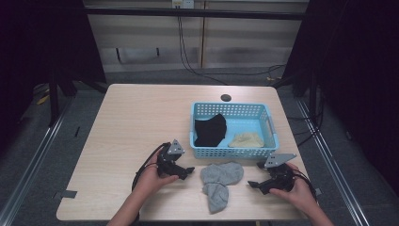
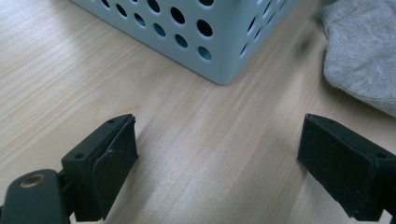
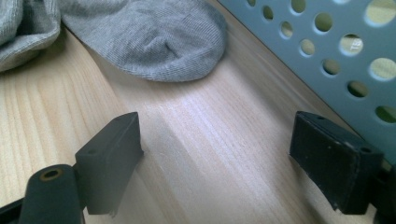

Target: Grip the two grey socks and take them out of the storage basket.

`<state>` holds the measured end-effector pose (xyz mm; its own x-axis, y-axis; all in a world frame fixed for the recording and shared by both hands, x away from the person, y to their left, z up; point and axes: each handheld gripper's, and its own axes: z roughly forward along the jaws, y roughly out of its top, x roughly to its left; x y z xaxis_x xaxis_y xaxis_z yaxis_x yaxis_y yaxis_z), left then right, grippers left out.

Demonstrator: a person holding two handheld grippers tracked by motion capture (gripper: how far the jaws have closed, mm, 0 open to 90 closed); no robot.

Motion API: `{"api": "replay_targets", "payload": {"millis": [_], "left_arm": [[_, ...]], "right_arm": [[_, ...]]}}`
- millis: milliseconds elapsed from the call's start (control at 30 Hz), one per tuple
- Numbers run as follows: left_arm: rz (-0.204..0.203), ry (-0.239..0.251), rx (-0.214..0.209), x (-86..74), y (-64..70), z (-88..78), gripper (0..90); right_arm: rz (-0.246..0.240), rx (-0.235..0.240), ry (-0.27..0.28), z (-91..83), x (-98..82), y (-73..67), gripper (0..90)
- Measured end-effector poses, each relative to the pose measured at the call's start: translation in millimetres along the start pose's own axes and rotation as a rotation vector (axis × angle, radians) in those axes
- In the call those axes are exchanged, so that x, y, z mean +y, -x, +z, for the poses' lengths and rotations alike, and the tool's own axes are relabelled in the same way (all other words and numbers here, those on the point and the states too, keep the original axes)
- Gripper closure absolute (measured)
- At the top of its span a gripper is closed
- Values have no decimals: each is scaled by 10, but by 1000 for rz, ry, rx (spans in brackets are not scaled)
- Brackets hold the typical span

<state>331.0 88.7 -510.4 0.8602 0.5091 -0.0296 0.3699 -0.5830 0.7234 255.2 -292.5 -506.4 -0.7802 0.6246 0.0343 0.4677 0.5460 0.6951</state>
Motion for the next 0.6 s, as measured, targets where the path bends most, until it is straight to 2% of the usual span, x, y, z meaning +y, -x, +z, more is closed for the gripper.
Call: {"api": "replay_targets", "payload": {"millis": [167, 600], "left_arm": [[-1, 2, -4, -1, 0, 2, 111], [-3, 3, -5, -1, 2, 3, 111]], "right_arm": [[-2, 0, 34, 2, -41, 10, 161], [2, -2, 49, 3, -60, 7, 160]]}}
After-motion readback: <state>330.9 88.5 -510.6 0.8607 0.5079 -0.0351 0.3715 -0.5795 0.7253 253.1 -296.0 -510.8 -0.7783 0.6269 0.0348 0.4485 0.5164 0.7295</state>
